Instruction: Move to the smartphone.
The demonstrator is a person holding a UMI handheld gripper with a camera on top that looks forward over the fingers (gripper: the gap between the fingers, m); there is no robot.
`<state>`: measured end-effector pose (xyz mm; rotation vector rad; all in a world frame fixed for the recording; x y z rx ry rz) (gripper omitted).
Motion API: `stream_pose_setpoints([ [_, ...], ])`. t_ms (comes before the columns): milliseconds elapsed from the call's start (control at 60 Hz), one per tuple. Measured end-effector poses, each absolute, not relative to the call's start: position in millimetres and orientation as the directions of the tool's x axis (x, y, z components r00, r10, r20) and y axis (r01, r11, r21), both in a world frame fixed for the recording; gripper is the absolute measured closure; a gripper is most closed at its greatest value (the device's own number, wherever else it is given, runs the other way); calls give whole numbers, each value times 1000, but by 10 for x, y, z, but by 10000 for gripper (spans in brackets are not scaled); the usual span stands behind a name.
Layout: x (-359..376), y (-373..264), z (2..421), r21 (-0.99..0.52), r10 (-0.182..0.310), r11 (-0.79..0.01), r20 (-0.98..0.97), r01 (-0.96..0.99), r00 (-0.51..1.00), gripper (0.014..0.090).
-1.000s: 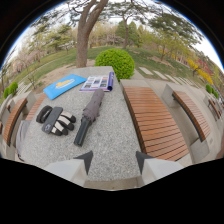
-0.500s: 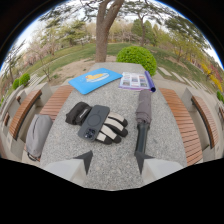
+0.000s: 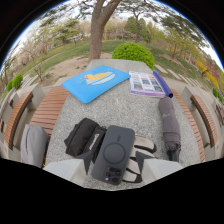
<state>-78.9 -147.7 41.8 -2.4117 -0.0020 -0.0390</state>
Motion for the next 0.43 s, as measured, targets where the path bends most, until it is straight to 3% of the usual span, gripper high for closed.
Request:
stream_pose_setpoints([
  [433, -884, -1190, 304, -659, -13, -752, 40, 17, 999, 199],
])
